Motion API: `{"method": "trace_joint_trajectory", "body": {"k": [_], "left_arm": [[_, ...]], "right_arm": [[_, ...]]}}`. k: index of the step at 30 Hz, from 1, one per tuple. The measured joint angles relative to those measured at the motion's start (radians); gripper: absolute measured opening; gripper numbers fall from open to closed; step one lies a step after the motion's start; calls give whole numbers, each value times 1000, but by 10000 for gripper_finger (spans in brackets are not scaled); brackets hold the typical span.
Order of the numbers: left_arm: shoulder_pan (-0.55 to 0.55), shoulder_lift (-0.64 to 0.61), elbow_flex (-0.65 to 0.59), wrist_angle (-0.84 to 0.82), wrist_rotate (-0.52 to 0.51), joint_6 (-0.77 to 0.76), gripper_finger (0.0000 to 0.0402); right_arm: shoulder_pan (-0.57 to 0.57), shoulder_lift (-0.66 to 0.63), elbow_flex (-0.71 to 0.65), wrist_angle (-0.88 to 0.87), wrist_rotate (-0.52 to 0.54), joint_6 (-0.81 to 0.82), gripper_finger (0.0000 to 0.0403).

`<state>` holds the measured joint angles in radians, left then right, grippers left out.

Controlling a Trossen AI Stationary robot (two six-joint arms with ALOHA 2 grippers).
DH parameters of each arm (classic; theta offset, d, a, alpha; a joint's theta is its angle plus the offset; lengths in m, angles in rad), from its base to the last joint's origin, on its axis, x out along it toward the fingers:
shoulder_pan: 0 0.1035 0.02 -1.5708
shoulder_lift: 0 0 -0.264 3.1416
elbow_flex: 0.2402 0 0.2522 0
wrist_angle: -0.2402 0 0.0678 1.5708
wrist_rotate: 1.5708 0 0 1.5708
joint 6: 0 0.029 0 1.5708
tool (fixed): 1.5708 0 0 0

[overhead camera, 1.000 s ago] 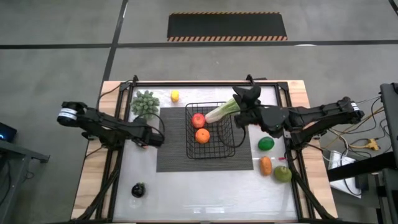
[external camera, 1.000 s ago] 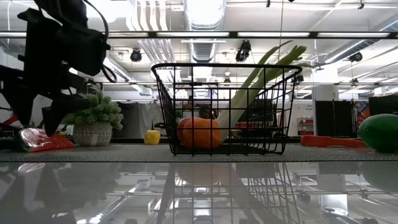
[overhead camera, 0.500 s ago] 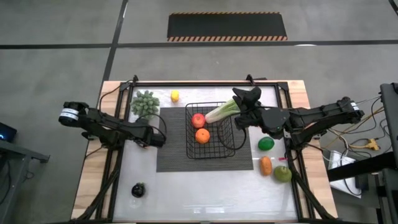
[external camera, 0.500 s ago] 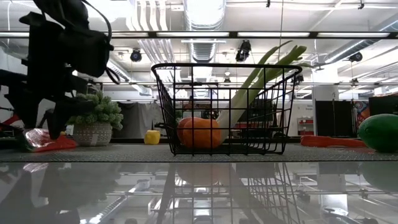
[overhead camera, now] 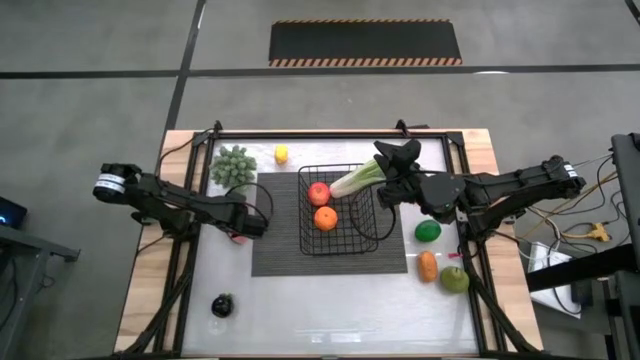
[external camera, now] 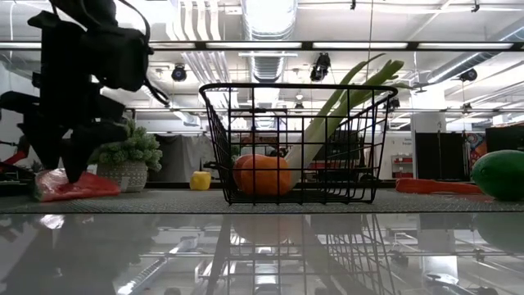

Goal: Build produce basket
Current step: Put the watermelon into the wire basket

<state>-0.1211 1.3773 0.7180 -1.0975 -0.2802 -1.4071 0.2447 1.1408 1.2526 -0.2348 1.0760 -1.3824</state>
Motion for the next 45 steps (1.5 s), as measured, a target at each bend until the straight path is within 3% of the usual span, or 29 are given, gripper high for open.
{"method": "trace_joint_trajectory", "body": {"k": [5, 15, 21, 30, 36, 42, 45], "left_arm": [[0, -2, -10, -4, -1, 0, 187], [-12, -59, -10, -12, -16, 8, 60], [-21, -92, -10, -11, -20, 8, 8], [-72, -141, 10, -40, -58, 8, 0], [-138, -215, 65, -93, -154, 15, 1], [-220, -304, 123, -70, -341, 120, 1], [-250, -342, 154, 15, -429, 246, 1]], "right_arm": [[0, 0, -3, -2, 0, 2, 226], [0, 0, -5, -2, 0, 2, 226], [0, 0, -5, -1, 0, 2, 226], [0, 0, -7, -1, -1, 12, 226], [0, 0, -12, -1, -2, 63, 226], [0, 0, -16, -2, -21, 329, 226], [-1, -2, -16, -32, -157, 531, 226]]}}
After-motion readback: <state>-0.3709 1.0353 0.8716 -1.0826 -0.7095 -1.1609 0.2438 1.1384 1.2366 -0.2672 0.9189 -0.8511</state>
